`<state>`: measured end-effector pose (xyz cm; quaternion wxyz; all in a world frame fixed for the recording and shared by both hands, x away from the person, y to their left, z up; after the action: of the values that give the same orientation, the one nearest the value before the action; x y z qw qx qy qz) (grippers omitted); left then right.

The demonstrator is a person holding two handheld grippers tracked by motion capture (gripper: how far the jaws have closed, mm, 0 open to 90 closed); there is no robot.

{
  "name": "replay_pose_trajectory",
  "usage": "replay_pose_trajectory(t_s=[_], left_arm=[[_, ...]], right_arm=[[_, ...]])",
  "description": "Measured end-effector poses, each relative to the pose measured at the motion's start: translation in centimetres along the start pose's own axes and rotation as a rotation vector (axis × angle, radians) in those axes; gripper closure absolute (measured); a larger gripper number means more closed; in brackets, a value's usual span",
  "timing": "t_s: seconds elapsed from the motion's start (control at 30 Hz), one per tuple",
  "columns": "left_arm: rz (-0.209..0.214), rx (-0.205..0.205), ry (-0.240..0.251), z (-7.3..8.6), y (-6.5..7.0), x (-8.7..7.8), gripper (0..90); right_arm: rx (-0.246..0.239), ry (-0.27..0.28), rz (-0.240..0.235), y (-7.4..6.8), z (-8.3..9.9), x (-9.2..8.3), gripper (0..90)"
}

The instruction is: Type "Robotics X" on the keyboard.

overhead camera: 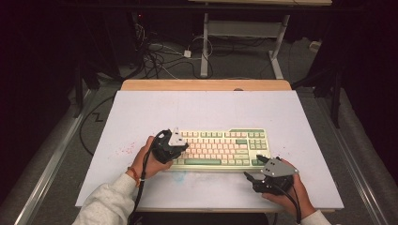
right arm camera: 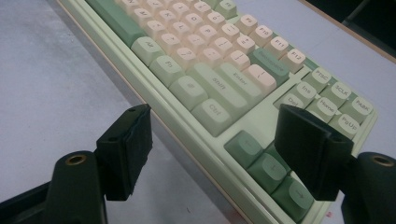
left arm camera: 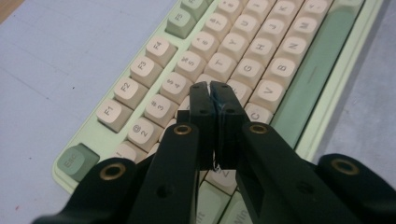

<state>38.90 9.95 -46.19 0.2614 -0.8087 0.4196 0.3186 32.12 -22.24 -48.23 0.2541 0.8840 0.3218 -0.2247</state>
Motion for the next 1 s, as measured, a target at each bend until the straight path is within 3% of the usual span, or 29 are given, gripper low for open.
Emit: replay_pose_trajectory(t_s=[0.4,1.0], left_arm=[[0.022,0.039,0.010,-1.0,1.1,0.0,86.9],[0.097,0.104,0.005,-2.6,3.5,1.2,87.4]], right_arm=[[-0.003,0.001,-0.001,0.0,0.0,0.0,28.2],[-0.002,0.001,-0.004,-0.1,0.0,0.0,28.2]])
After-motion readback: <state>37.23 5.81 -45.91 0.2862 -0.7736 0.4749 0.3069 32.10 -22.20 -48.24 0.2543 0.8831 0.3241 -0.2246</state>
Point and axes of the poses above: each handheld gripper's, and its own axes: x roughly forward along the jaws, z roughly out of its underside, y roughly to its right, the point moved 3 cm from there along x, roughly forward along the jaws, and after that the axes turned 1 degree about z, right-handed, at the moved point
